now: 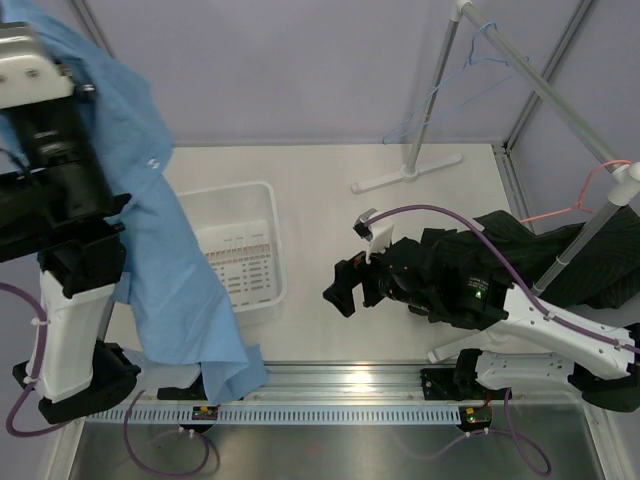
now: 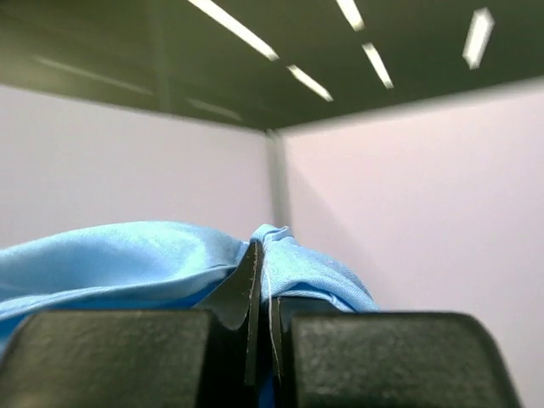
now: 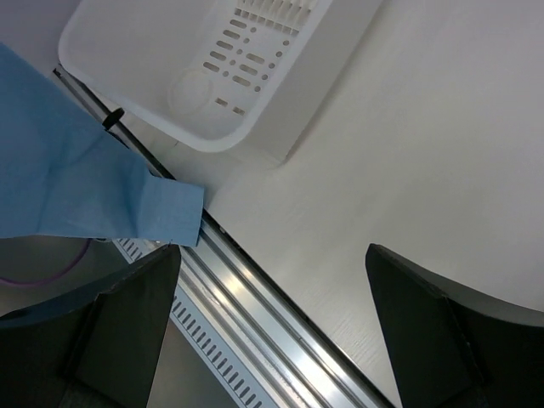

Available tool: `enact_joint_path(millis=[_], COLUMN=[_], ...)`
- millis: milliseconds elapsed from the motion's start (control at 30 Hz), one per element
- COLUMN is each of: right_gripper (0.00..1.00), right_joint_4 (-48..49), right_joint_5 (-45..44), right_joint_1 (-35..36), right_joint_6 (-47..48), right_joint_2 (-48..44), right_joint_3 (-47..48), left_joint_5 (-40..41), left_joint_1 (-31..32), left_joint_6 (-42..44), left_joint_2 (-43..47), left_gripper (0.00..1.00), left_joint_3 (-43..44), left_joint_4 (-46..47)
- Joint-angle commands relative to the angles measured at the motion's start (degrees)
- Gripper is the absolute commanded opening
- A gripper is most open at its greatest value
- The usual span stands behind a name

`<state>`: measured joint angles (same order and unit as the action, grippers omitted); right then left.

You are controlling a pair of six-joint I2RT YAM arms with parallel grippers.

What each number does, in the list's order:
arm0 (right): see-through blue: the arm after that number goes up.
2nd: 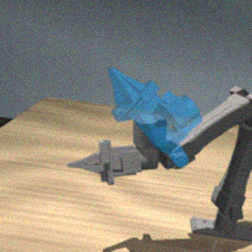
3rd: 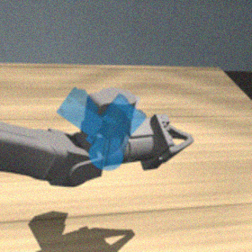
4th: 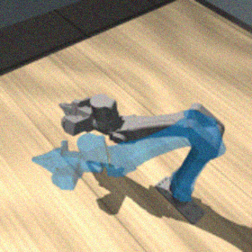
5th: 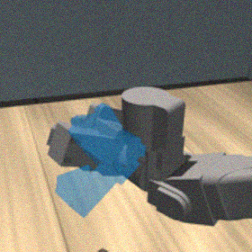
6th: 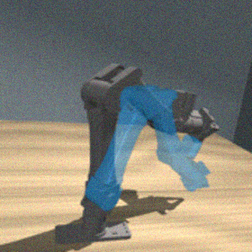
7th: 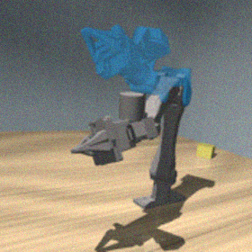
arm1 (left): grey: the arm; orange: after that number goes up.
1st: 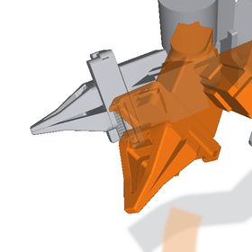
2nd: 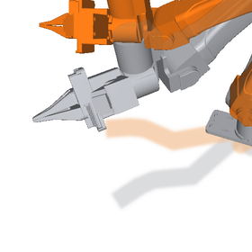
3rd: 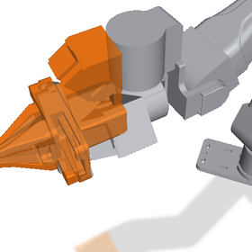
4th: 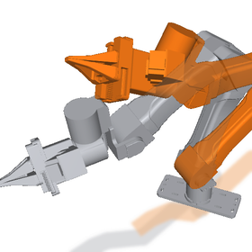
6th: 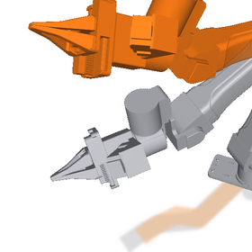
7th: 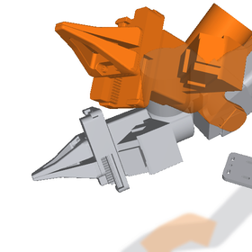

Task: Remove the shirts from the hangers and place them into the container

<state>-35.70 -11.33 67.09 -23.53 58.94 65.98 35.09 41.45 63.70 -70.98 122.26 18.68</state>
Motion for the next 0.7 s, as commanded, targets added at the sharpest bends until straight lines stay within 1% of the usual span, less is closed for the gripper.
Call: enact_joint_path(millis=[0,33,67,100,133,167,200,233,267,300,333,367,433,467,500,533,567,600,667], right_gripper=[0.99,0.99,0.99,0.99,0.99,0.99,0.99,0.99,0.99,0.99,0.99,0.99,0.99,0.99,0.99,0.99,0.99,0.99,0.99], right_joint_4=[3.28,2.05,2.04,1.08,0.64,0.20,-1.20,-1.65,-2.61,-2.79,-2.79,-2.71,-2.79,-2.79,-2.88,-2.79,-2.62,-2.44,-2.53], right_joint_5=[1.84,0.97,0.35,-0.61,-0.88,-0.88,-1.67,-2.02,-2.20,-2.72,-3.08,-3.08,-3.17,-3.34,-3.08,-2.99,-2.73,-2.12,-1.24], right_joint_1=[0.41,0.41,0.41,0.41,0.41,0.41,0.41,0.41,0.41,0.32,0.41,0.32,0.41,0.41,0.41,0.41,0.41,0.41,0.41], right_joint_6=[1.47,1.73,1.82,1.91,2.08,2.26,2.26,2.26,2.43,2.35,2.17,2.00,1.82,1.82,1.56,1.47,1.12,1.03,0.68], right_joint_2=[-1.97,-2.85,-3.38,-3.91,-4.53,-5.66,-6.11,-6.46,-7.42,-7.96,-8.57,-9.53,-10.16,-10.68,-10.86,-11.12,-11.65,-11.83,-11.48], right_joint_3=[2.84,3.02,3.28,3.54,3.63,3.90,4.59,4.77,4.86,4.69,4.51,4.25,3.37,3.20,2.67,2.32,2.05,1.53,1.87], left_joint_5=[7.45,8.06,8.41,8.76,9.20,9.55,8.86,7.90,6.15,4.22,2.80,1.75,3.66,5.15,9.34,11.90,14.54,20.57,27.27], left_joint_1=[-5.21,-6.20,-6.21,-7.16,-7.52,-8.05,-9.88,-10.86,-12.95,-13.50,-14.11,-15.16,-15.61,-15.96,-16.05,-15.96,-15.96,-15.96,-15.96], left_joint_6=[-21.72,-30.74,-34.83,-41.92,-45.12,-48.90,-55.90,-59.01,-62.35,-68.47,-70.88,-73.17,-78.26,-79.77,-80.83,-80.84,-80.75,-81.27,-81.89], left_joint_2=[1.19,1.80,2.51,3.30,3.13,2.87,2.60,3.12,3.56,3.92,4.96,5.32,6.03,6.20,5.94,5.59,4.11,3.49,2.69], left_gripper=[0.00,0.00,0.00,0.00,0.00,0.00,0.00,0.00,0.00,0.00,0.00,0.00,0.00,0.00,0.00,0.00,0.00,0.00,0.00], left_joint_3=[-4.64,-5.96,-7.89,-10.87,-11.60,-12.12,-12.74,-16.92,-19.31,-21.77,-27.02,-29.42,-33.29,-35.92,-36.82,-37.44,-38.14,-38.41,-40.07], left_joint_4=[-23.64,-29.52,-31.84,-34.47,-37.89,-44.89,-48.00,-51.34,-53.20,-54.17,-54.97,-56.37,-58.13,-61.01,-62.61,-64.36,-68.12,-70.16,-74.30])
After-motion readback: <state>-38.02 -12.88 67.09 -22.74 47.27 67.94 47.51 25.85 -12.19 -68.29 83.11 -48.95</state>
